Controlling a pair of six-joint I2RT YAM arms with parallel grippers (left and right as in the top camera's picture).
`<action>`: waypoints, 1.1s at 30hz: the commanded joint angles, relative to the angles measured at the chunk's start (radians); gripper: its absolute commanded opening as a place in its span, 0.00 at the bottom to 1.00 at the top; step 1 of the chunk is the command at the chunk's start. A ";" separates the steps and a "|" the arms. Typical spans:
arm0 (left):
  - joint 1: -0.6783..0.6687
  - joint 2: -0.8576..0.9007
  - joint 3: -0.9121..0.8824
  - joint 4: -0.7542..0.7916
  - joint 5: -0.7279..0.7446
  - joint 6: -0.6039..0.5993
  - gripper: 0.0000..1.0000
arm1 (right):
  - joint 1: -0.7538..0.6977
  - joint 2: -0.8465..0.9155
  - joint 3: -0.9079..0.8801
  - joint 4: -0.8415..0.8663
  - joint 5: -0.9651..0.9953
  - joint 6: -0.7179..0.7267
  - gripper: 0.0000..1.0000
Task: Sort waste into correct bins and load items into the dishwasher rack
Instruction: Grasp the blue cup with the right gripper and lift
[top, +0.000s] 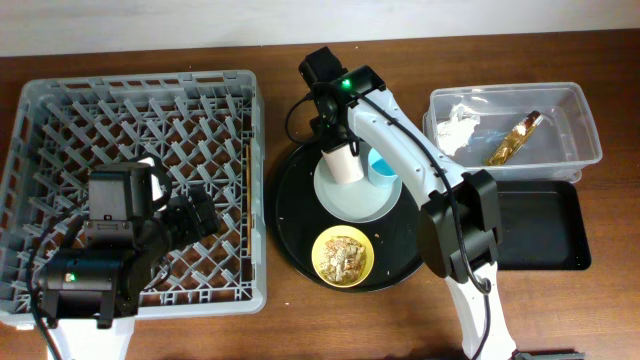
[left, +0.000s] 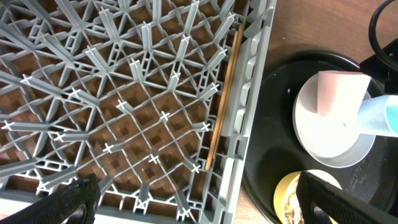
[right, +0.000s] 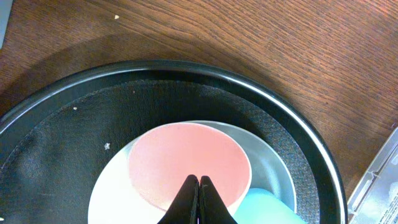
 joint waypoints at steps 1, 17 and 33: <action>0.001 -0.003 0.006 0.002 0.003 -0.005 0.99 | 0.002 0.007 0.016 -0.015 0.009 0.004 0.04; 0.001 -0.003 0.006 0.002 0.003 -0.005 0.99 | -0.078 -0.208 -0.008 -0.401 -0.008 0.007 0.49; 0.001 -0.003 0.006 0.002 0.003 -0.005 0.99 | -0.077 -0.385 -0.238 -0.154 -0.080 -0.019 0.04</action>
